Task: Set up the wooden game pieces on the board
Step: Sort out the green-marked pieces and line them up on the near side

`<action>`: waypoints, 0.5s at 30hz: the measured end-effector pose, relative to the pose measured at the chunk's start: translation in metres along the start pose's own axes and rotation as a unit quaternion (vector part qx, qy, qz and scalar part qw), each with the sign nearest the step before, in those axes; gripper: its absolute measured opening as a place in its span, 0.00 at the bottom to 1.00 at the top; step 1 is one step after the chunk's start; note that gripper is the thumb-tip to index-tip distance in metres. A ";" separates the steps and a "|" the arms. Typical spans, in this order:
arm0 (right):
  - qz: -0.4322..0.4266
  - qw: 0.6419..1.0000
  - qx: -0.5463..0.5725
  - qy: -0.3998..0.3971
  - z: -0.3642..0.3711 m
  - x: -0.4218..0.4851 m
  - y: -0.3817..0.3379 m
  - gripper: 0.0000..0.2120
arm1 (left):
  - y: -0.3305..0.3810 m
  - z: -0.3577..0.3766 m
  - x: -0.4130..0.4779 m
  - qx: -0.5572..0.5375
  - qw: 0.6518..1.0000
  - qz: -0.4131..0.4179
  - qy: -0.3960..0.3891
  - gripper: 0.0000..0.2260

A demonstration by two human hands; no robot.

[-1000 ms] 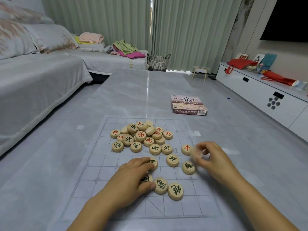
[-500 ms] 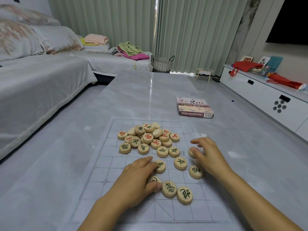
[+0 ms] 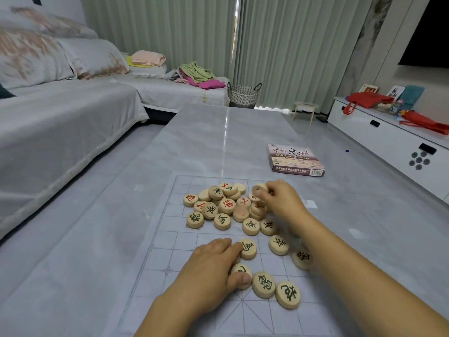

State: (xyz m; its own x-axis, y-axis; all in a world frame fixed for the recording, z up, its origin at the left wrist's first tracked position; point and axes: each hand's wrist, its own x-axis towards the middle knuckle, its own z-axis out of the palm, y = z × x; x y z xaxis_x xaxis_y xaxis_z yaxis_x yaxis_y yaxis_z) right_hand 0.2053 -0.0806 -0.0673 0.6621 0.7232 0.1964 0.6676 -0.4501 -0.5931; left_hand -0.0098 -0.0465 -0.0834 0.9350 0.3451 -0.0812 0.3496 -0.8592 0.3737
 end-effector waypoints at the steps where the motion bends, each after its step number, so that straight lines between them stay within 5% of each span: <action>1: 0.036 0.998 0.061 -0.001 -0.011 -0.001 0.008 0.11 | 0.001 -0.001 0.000 -0.003 1.000 -0.002 0.000 0.26; 5: 0.128 0.984 0.108 -0.054 -0.039 -0.013 0.050 0.02 | 0.004 -0.001 -0.002 -0.002 1.000 -0.011 -0.006 0.28; 9: 0.111 0.992 0.034 -0.057 -0.029 -0.026 0.077 0.07 | 0.004 -0.001 -0.001 0.000 1.000 -0.014 -0.004 0.28; 15: 0.156 0.973 0.169 -0.021 -0.036 -0.032 0.081 0.12 | 0.004 -0.002 -0.001 0.004 1.000 -0.013 -0.007 0.28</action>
State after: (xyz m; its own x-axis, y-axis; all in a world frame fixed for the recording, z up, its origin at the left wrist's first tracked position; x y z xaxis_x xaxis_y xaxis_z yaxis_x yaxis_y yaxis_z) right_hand 0.2504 -0.1595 -0.0940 0.7959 0.6022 -0.0627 0.2806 -0.4586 -0.8432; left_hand -0.0096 -0.0492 -0.0801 0.9266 0.3617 -0.1032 0.3736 -0.8533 0.3637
